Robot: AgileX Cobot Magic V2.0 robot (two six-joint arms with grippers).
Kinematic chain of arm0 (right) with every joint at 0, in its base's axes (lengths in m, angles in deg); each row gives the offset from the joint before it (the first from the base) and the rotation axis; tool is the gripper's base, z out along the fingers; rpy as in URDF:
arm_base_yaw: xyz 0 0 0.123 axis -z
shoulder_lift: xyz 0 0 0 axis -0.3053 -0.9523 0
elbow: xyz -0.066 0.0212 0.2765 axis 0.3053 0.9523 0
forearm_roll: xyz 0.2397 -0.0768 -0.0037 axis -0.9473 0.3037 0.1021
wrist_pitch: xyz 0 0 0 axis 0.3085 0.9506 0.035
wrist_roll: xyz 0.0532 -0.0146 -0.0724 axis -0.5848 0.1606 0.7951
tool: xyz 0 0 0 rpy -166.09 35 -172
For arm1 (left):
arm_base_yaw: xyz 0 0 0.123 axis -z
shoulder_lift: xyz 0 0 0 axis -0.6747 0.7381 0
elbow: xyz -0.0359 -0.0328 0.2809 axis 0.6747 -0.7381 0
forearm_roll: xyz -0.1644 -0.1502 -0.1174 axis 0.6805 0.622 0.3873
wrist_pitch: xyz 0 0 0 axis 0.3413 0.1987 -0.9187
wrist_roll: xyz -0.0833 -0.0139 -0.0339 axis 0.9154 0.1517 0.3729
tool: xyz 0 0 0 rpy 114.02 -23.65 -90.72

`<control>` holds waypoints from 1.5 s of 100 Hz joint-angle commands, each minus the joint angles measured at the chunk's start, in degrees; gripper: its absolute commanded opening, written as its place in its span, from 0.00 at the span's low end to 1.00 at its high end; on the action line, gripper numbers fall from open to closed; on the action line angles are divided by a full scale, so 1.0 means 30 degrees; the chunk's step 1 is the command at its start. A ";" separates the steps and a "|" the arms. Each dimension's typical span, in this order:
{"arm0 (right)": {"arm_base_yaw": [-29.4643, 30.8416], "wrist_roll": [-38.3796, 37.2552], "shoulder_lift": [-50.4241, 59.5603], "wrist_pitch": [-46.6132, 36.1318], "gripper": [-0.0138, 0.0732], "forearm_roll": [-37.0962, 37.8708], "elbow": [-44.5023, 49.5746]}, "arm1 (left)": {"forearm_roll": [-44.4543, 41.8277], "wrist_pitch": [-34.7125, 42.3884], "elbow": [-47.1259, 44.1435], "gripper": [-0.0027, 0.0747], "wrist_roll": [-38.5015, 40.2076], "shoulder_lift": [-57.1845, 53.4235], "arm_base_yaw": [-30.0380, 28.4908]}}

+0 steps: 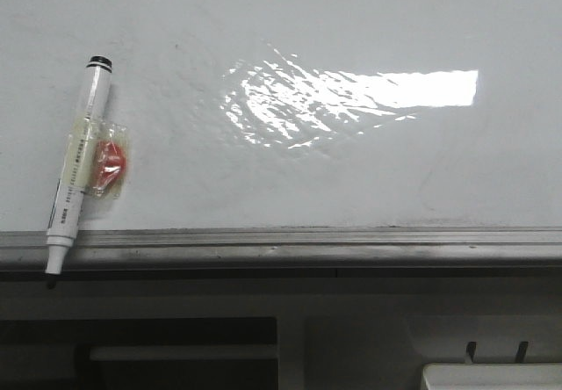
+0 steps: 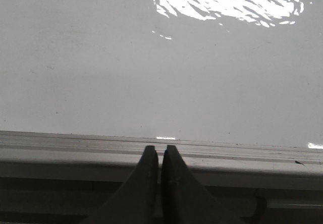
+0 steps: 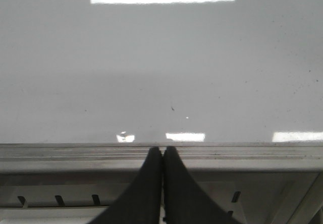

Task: Write number 9 on whiteboard

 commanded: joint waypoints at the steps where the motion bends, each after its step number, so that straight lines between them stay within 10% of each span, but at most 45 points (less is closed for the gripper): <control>1: 0.0157 0.0131 0.0296 -0.0272 0.08 -0.0024 0.0503 | 0.0285 0.0796 -0.0801 0.01 0.0006 -0.0493 -0.0023; 121: 0.0157 0.0131 0.0296 -0.0370 0.08 0.0011 0.0503 | -0.1463 0.3031 -0.0801 0.01 0.0006 -0.0493 -0.0023; 150: 0.0157 -0.0044 0.0296 -0.4868 0.08 -0.0823 0.0503 | -0.1610 0.4392 -0.0801 0.01 0.0006 -0.0493 -0.0023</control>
